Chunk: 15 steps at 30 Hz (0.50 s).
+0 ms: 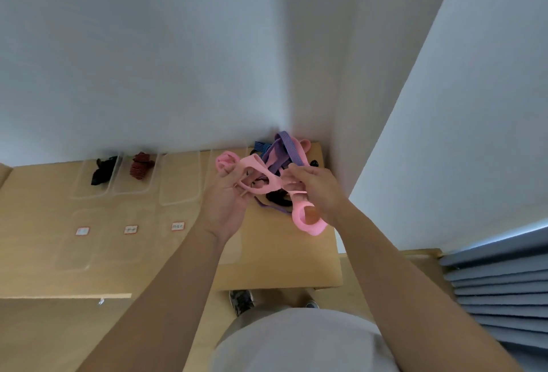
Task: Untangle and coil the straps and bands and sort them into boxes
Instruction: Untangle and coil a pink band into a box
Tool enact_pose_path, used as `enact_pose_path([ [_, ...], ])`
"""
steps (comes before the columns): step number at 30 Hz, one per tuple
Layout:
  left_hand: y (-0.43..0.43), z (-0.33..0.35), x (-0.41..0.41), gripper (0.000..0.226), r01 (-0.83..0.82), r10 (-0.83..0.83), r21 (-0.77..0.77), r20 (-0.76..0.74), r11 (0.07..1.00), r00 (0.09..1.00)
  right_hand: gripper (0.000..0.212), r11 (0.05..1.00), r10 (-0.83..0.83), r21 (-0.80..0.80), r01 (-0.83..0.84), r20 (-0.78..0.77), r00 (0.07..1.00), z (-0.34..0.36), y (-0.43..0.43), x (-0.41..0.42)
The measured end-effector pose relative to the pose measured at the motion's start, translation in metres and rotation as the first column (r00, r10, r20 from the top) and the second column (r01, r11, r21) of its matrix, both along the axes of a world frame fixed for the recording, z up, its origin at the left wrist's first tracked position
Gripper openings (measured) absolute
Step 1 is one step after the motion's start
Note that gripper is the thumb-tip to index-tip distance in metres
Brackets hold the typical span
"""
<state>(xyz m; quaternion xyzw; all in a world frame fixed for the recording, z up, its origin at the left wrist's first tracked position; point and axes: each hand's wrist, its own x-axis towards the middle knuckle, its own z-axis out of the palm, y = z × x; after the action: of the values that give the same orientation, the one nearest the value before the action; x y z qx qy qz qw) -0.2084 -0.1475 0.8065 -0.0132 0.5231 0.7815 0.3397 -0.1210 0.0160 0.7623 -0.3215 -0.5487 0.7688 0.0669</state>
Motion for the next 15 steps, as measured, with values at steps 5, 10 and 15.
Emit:
enact_pose_path([
  [5, -0.009, 0.01, -0.007, 0.024, -0.08, 0.08, -0.004, -0.06, 0.997, 0.995, 0.029, 0.997, 0.059, 0.054, -0.059, 0.008, 0.998, 0.004, 0.0, -0.013],
  [10, -0.006, 0.02, -0.006, 0.007, -0.099, 0.083, -0.079, -0.186, 0.992, 0.979, 0.033, 0.99, 0.142, 0.012, -0.142, -0.105, 0.984, 0.037, -0.012, -0.027],
  [15, 0.004, 0.041, -0.006, 0.007, -0.122, 0.063, -0.125, -0.398, 0.985, 0.915, 0.041, 0.98, 0.197, 0.044, -0.192, -0.244, 0.95, 0.076, -0.014, -0.039],
])
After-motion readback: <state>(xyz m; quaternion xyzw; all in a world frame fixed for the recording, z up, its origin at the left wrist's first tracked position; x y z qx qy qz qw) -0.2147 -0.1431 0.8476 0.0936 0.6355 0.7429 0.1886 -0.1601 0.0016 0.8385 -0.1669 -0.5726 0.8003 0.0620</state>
